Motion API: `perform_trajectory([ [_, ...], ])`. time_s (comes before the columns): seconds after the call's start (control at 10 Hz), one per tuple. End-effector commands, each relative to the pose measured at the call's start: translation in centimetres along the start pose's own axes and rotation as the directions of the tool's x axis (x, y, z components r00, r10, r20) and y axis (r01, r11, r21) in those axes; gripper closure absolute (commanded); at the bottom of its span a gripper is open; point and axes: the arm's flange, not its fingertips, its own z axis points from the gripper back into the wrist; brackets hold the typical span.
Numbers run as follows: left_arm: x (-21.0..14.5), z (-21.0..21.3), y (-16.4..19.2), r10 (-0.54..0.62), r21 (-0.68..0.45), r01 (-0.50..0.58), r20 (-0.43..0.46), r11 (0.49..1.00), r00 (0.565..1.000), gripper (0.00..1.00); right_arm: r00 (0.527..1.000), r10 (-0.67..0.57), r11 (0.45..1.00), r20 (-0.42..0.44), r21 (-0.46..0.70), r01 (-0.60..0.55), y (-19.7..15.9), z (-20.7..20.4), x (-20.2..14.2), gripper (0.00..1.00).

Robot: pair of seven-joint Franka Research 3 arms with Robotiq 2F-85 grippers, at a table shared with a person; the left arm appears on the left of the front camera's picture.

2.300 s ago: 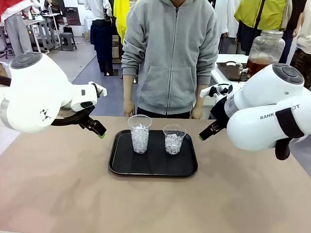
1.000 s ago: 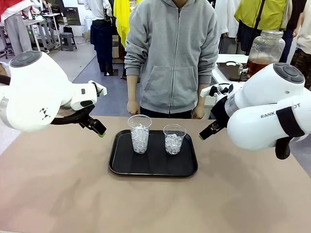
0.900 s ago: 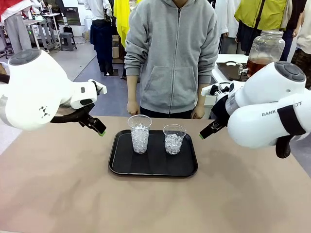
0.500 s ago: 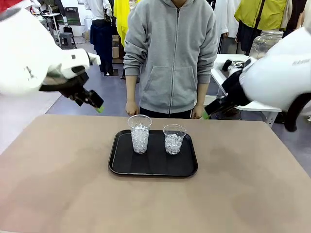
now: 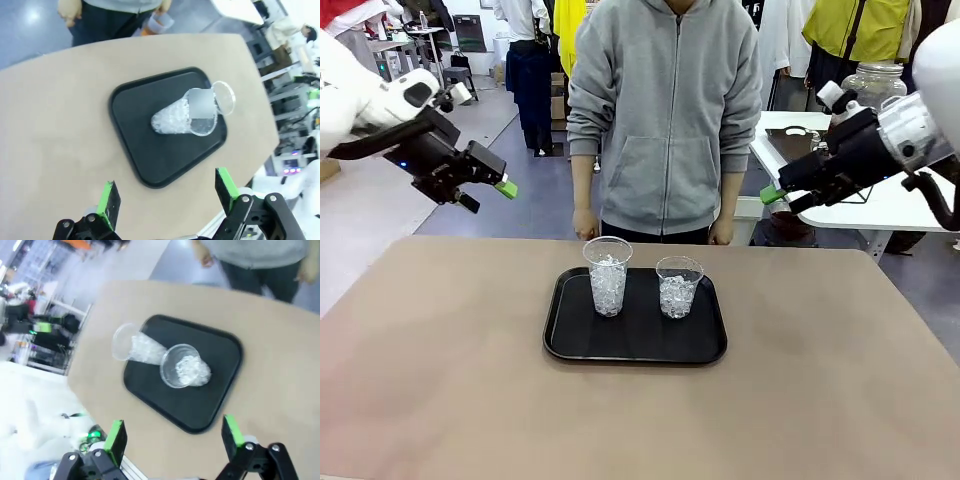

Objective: Pour the drink into the iced cup.
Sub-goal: Pick up the iced cup indicated by the human and present it to them.

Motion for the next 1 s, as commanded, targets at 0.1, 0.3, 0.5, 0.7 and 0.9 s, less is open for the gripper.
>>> perform_trajectory([
  [0.1, 0.5, -0.8, 1.5, 0.053, -0.133, -0.056, -0.023, 0.990, 0.998, 0.00, 0.996, -0.081, 0.982, -0.038, 0.170, 0.087, -3.6, -1.2, 0.5, 0.00],
  [0.3, -0.2, -0.3, 1.1, 0.061, -0.097, -0.063, -0.016, 0.993, 0.998, 0.00, 0.997, -0.077, 0.987, -0.018, 0.140, 0.078, -2.3, -0.4, -0.5, 0.00],
  [0.5, -0.2, -0.3, 1.1, 0.061, -0.097, -0.063, -0.016, 0.993, 0.998, 0.00, 0.997, -0.077, 0.987, -0.018, 0.140, 0.078, -2.3, -0.4, -0.5, 0.00],
  [0.7, -0.2, -0.3, 1.1, 0.061, -0.097, -0.063, -0.016, 0.993, 0.998, 0.00, 0.997, -0.077, 0.987, -0.018, 0.140, 0.078, -2.3, -0.4, -0.5, 0.00],
  [0.9, 0.2, -0.1, 2.5, 0.109, -0.163, -0.112, -0.027, 0.980, 0.994, 0.00, 0.982, -0.179, 0.966, -0.063, 0.180, 0.188, -3.3, -0.8, 0.4, 0.00],
])
